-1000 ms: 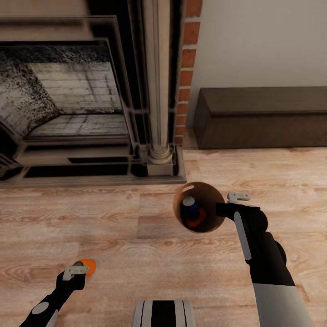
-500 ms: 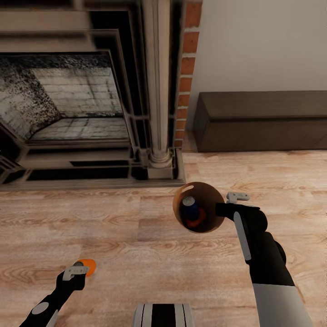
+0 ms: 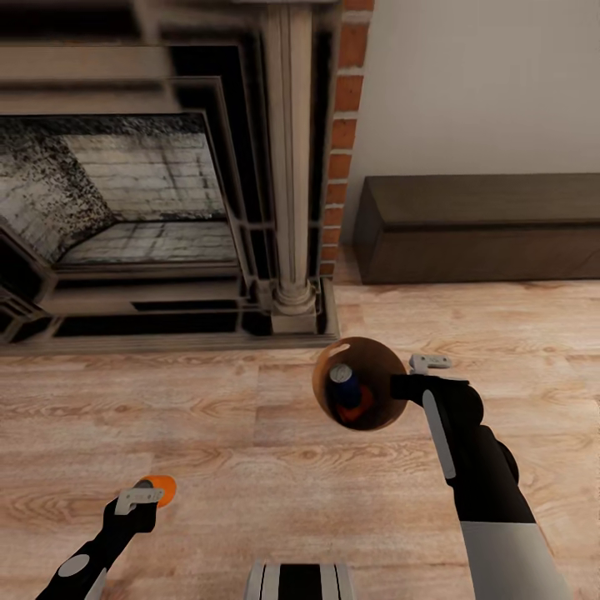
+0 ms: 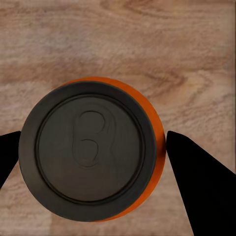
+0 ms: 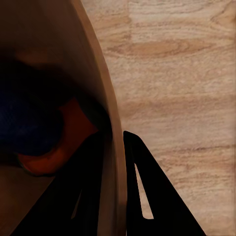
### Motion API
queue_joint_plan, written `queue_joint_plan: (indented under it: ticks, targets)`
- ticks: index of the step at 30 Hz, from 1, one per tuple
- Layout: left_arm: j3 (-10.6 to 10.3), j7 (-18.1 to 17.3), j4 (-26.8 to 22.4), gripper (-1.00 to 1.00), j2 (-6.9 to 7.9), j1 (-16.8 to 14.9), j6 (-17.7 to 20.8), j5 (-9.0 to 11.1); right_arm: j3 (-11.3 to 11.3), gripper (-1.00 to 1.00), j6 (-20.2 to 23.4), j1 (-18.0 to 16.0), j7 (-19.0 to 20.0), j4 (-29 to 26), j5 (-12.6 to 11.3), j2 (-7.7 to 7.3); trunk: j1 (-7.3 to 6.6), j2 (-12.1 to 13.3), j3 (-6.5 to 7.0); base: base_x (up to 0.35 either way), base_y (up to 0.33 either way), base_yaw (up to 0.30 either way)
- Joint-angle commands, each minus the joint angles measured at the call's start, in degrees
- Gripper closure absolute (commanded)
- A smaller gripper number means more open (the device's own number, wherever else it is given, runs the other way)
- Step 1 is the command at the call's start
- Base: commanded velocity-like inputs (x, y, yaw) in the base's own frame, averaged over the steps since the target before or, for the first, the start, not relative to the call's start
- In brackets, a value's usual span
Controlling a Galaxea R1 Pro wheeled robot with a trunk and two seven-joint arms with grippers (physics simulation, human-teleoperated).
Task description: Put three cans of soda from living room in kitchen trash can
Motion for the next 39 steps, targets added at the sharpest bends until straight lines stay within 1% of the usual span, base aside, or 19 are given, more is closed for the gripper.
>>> queue_joint_plan:
  ticks: [1, 23, 39]
  targets:
    - [0.02, -0.03, 0.01, 1.00, 0.00, 0.00, 0.00, -0.02, -0.01, 1.00, -0.04, -0.01, 0.20, 0.05, -0.71, 0.01, -0.23, 0.42, 0.19, 0.000, 0.000, 0.000]
    - [0.06, -0.03, 0.01, 1.00, 0.00, 0.00, -0.09, 0.07, 0.02, 1.00, -0.04, 0.21, 0.20, 0.24, -0.71, 0.01, -5.06, 9.24, 4.14, 0.000, 0.000, 0.000]
    - [0.09, -0.06, 0.01, 1.00, 0.00, 0.00, -0.09, 0.07, 0.02, 1.00, -0.04, 0.95, 0.20, 0.25, -0.71, 0.01, -8.58, 15.66, 7.01, 0.000, 0.000, 0.000]
